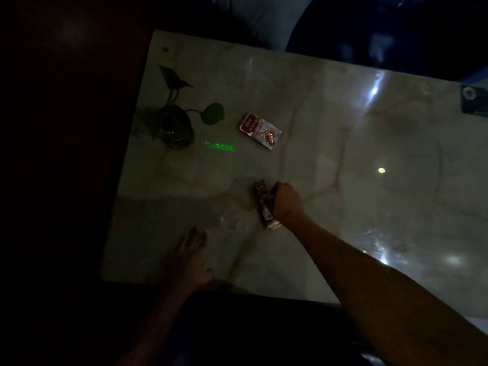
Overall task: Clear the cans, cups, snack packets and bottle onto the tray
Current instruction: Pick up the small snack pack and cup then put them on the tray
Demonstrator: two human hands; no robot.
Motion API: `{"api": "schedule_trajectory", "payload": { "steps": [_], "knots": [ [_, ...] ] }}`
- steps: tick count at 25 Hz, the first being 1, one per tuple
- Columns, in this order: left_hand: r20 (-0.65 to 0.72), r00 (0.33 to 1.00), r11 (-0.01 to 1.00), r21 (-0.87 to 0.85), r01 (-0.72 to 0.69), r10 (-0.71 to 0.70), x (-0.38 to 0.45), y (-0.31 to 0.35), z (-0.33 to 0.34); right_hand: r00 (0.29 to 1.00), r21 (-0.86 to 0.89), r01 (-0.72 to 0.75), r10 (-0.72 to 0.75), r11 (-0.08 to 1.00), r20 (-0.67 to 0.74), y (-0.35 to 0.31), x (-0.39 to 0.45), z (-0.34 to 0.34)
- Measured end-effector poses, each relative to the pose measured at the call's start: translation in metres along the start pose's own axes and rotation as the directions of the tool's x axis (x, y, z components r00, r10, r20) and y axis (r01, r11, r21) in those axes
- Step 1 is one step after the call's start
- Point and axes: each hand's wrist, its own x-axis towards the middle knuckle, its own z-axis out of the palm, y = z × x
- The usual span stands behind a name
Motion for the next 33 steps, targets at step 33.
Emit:
{"api": "schedule_trajectory", "payload": {
  "steps": [33],
  "knots": [
    [-0.290,0.892,0.503,-0.860,-0.083,-0.348,0.024,0.100,-0.038,0.924,0.889,-0.234,0.375,0.394,0.077,0.074,-0.147,-0.004]
  ]
}}
